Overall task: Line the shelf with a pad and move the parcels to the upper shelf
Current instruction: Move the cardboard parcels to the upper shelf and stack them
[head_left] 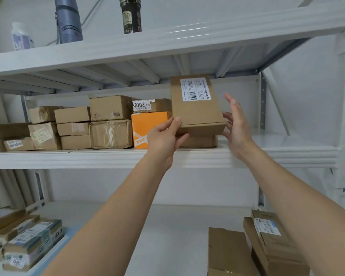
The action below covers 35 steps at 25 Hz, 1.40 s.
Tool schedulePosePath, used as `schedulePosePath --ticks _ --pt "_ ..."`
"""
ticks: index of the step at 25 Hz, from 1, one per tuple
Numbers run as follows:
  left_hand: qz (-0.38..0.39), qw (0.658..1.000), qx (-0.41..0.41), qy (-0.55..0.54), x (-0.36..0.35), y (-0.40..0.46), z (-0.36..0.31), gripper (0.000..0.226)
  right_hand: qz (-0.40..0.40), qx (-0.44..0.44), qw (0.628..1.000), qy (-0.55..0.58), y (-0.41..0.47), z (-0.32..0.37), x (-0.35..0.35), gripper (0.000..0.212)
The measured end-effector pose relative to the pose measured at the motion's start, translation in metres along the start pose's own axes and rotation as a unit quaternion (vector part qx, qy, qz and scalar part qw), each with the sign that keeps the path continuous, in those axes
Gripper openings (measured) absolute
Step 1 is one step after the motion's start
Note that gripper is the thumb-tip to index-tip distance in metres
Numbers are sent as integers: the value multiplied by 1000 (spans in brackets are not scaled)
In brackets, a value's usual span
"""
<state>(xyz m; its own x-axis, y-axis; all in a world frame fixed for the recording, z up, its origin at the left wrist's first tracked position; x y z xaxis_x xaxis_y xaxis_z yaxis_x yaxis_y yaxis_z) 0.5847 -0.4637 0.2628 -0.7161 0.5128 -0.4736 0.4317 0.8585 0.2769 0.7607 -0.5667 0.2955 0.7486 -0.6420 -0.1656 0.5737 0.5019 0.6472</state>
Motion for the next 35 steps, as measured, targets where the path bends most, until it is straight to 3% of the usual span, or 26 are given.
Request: schedulePosePath --ticks 2,4,7,10,16,23,31,35 --pt "-10 997 -25 72 -7 10 -3 36 31 8 999 -22 5 -3 -4 41" --pt "-25 976 -106 187 -10 13 -15 38 61 9 997 -52 8 -6 -10 47" --pt "-59 903 -289 313 -15 3 -34 30 72 -17 993 -91 11 -14 -12 49" --pt "-93 837 -384 378 -11 -5 -32 18 75 -27 991 -110 9 -14 -13 39" --pt "-78 800 -386 452 -2 8 -8 8 91 -66 988 -110 8 -24 -14 42" --pt "-94 771 -391 493 -5 10 -9 22 93 -73 981 -151 11 -31 -16 38" --pt "-108 779 -377 489 -1 10 -9 24 90 -83 979 -163 15 -35 -13 36" --pt "-103 792 -374 471 1 8 -9 20 82 -67 981 -162 14 -35 -10 51"
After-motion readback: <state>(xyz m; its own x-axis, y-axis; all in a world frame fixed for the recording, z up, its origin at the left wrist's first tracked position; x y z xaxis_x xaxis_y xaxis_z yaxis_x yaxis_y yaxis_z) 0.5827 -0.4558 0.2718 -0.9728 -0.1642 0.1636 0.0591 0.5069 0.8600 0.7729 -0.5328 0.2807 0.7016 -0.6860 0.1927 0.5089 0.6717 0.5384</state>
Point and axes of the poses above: each hand's wrist, its own y-axis towards the middle knuckle, its own x-axis out of the back of the hand, z = x × y, the point moved 10 cm from there along y, towards the middle knuckle, and after that the axes turned 2 degrees about x, right-handed, at the moved point
